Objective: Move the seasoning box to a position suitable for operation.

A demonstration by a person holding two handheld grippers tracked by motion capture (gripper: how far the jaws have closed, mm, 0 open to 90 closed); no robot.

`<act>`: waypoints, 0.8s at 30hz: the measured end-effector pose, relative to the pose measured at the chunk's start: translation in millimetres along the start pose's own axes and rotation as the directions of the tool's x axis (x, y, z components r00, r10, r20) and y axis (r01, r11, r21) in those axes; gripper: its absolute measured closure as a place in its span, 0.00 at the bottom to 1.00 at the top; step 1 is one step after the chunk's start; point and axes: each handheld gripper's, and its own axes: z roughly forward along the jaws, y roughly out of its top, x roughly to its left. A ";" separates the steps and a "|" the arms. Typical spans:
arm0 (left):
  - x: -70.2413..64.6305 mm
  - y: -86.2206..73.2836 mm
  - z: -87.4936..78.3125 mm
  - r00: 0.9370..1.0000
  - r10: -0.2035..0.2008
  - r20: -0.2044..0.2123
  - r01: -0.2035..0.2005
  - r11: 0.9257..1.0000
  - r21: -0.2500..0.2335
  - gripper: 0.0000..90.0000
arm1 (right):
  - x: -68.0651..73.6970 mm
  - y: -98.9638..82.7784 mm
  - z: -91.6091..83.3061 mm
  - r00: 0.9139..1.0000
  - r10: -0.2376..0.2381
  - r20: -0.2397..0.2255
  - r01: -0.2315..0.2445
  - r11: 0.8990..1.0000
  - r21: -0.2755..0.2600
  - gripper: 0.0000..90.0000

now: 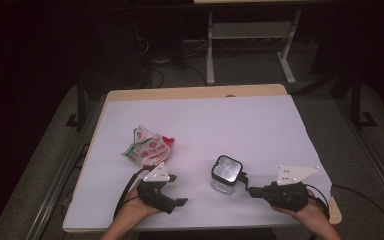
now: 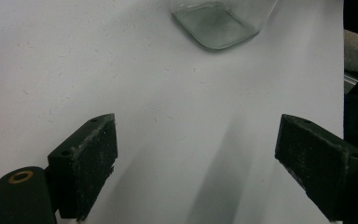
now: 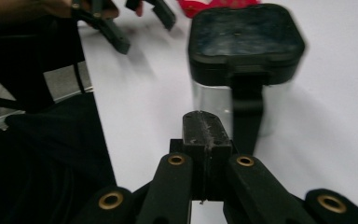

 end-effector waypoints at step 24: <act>2.0 -2.4 -2.5 1.000 -0.004 0.010 0.004 1.000 -0.012 0.14 | -30.7 -2.6 26.7 0.997 0.022 0.078 -0.027 0.998 0.059 1.00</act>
